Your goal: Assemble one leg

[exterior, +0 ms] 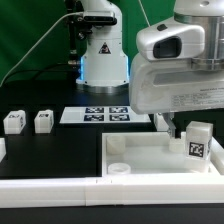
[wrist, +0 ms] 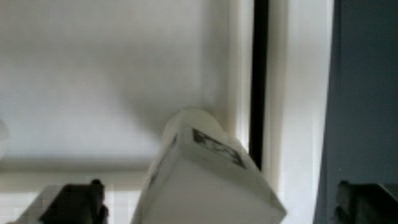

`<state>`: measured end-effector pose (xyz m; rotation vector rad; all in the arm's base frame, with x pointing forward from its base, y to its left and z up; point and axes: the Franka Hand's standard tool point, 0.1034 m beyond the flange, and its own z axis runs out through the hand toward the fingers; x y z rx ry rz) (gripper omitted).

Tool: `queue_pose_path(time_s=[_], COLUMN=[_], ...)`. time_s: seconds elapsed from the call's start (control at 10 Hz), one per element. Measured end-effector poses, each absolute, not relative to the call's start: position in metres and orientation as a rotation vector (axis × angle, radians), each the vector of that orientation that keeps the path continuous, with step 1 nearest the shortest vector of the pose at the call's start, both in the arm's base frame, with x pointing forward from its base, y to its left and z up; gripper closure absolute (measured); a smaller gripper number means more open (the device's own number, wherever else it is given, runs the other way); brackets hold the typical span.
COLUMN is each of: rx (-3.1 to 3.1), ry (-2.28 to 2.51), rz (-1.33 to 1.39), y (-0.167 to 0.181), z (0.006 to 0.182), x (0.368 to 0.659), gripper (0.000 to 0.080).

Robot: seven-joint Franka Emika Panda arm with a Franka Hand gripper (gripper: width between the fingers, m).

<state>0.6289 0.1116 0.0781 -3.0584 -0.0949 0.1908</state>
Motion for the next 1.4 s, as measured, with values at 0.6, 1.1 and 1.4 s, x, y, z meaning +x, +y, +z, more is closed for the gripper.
queue_pose_path(time_s=[0.6,1.1,1.4], rx=[-2.948,-2.924,-2.925], ry=[-0.940,-1.036,-1.033], rz=[0.131,0.130,0.131], y=[0.103,0.098,0.098], z=[0.075,0.075,0.075], x=[0.636,0.637,0.637], gripper=[0.0151,0.0151,0.0418])
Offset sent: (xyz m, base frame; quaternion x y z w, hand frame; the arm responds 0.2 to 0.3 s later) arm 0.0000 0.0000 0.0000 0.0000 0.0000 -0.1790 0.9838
